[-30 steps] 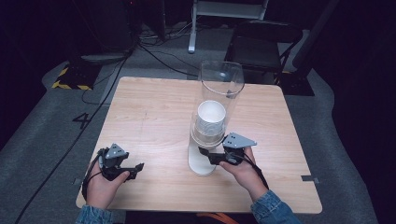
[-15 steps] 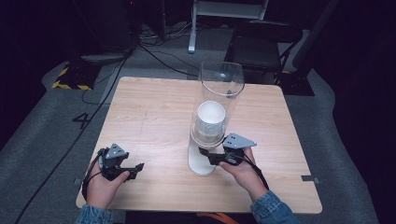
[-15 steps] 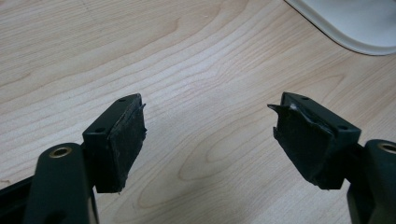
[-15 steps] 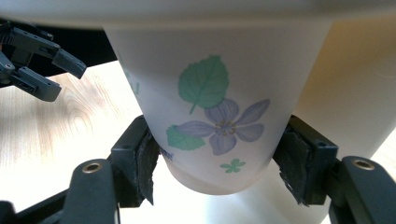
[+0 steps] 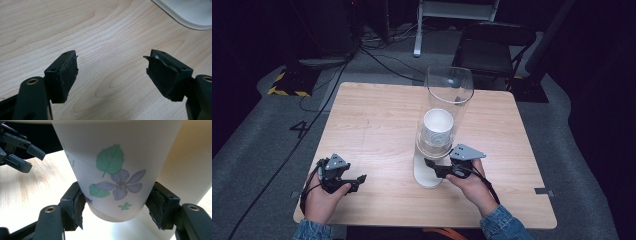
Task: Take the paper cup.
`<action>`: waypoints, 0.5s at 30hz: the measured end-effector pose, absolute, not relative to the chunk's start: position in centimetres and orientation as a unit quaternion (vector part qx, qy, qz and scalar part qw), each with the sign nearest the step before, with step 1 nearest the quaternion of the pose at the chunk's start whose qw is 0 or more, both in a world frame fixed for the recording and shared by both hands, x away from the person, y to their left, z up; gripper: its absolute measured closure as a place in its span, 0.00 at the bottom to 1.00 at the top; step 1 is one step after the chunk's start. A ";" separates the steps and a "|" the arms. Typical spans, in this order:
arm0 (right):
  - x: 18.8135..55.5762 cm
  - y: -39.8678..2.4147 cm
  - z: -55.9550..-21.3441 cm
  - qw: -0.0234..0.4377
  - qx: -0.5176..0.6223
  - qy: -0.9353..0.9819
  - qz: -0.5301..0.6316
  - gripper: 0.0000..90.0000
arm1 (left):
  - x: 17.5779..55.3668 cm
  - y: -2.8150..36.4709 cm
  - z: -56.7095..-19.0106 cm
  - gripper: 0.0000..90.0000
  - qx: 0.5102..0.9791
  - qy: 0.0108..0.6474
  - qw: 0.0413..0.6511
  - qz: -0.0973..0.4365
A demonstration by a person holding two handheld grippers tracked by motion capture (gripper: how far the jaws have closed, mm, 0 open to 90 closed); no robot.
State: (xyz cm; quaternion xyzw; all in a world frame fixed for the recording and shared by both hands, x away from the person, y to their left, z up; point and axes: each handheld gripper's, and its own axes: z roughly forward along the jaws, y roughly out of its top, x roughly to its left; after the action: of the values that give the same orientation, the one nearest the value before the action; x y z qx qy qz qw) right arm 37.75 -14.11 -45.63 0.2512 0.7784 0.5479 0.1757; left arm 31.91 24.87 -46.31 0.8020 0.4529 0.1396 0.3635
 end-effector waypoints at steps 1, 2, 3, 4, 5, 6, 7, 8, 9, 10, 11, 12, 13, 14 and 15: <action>37.7 -14.1 -45.6 0.176 0.251 0.778 0.548 0.41 | 31.9 24.9 -46.3 0.27 0.802 0.453 0.363 0.140; 37.7 -14.1 -45.6 0.175 0.251 0.779 0.547 0.41 | 31.9 24.9 -46.3 0.27 0.802 0.453 0.363 0.139; 37.7 -14.1 -45.6 0.177 0.248 0.780 0.546 0.41 | 31.9 24.9 -46.3 0.27 0.802 0.454 0.363 0.139; 37.7 -14.1 -45.6 0.178 0.248 0.781 0.545 0.41 | 31.9 24.9 -46.3 0.27 0.802 0.454 0.363 0.139; 37.7 -14.1 -45.6 0.178 0.248 0.781 0.545 0.41 | 31.9 24.9 -46.3 0.27 0.802 0.454 0.363 0.139; 37.8 -14.2 -45.6 0.177 0.247 0.782 0.545 0.41 | 31.9 24.9 -46.3 0.27 0.801 0.455 0.364 0.140; 37.8 -14.2 -45.6 0.177 0.247 0.782 0.545 0.41 | 31.9 24.9 -46.3 0.27 0.801 0.455 0.364 0.140; 37.8 -14.2 -45.6 0.178 0.248 0.782 0.544 0.41 | 31.9 24.9 -46.3 0.27 0.801 0.454 0.364 0.139; 37.7 -14.1 -45.6 0.180 0.250 0.783 0.541 0.41 | 31.9 24.9 -46.3 0.27 0.801 0.454 0.364 0.139; 37.6 -14.0 -45.6 0.171 0.257 0.788 0.533 0.42 | 31.9 24.9 -46.3 0.27 0.801 0.455 0.364 0.139; 37.6 -14.0 -45.6 0.171 0.257 0.788 0.533 0.42 | 31.9 24.9 -46.3 0.27 0.801 0.455 0.364 0.139; 37.6 -13.9 -45.9 0.163 0.265 0.805 0.506 0.42 | 31.9 24.9 -46.3 0.27 0.801 0.454 0.364 0.139; 37.7 -13.8 -47.7 0.148 0.271 0.828 0.469 0.42 | 31.9 24.9 -46.3 0.27 0.801 0.453 0.364 0.139; 37.7 -13.8 -47.7 0.148 0.271 0.828 0.469 0.42 | 31.9 24.9 -46.3 0.27 0.801 0.453 0.364 0.140; 37.7 -13.8 -48.1 0.150 0.267 0.825 0.475 0.42 | 31.9 25.0 -46.2 0.27 0.801 0.454 0.365 0.139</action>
State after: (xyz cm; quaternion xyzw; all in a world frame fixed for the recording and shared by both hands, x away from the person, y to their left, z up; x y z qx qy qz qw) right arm 37.68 -13.77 -48.15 0.2667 0.8248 0.4753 0.1504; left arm 31.89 24.99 -46.21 0.8011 0.4540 0.1387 0.3645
